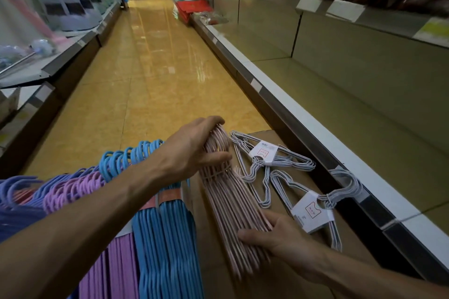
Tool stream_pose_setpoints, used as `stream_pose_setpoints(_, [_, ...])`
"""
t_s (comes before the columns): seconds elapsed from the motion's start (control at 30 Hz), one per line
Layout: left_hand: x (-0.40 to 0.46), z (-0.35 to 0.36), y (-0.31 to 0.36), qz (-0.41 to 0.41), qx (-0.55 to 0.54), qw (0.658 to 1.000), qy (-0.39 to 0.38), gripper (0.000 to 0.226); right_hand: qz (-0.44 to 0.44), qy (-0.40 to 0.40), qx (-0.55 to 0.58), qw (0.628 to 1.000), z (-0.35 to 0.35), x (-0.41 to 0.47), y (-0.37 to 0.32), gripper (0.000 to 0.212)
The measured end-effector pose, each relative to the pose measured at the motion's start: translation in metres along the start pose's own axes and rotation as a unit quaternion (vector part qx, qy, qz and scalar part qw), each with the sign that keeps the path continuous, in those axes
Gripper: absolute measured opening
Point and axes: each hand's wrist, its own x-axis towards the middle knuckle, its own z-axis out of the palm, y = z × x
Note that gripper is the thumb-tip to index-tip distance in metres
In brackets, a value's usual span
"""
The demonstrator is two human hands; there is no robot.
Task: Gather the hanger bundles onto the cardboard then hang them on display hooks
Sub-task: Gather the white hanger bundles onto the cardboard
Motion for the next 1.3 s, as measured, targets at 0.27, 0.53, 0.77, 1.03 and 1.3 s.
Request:
stream_pose_setpoints(0.27, [0.002,0.022,-0.003,0.051,0.065,0.994,-0.066,0.071,0.015,-0.007,-0.15,0.989,0.015,0.027,0.016,0.058])
stream_pose_setpoints(0.53, [0.008,0.035,-0.023,0.033,0.137,0.983,-0.121,0.072,-0.003,0.007,-0.249,0.968,0.034,0.059,0.026,0.052])
stream_pose_setpoints(0.77, [0.006,0.033,-0.03,-0.047,0.271,0.942,-0.192,0.057,-0.043,0.029,-0.29,0.956,0.051,0.073,0.039,0.052])
stream_pose_setpoints(1.03, [-0.001,0.042,-0.022,-0.033,0.444,0.883,-0.146,0.037,-0.044,0.009,-0.341,0.939,0.05,0.07,0.04,0.062])
stream_pose_setpoints(1.3, [-0.005,0.04,-0.02,-0.103,0.384,0.902,-0.166,0.067,-0.051,-0.01,-0.387,0.921,0.011,0.051,0.019,0.073])
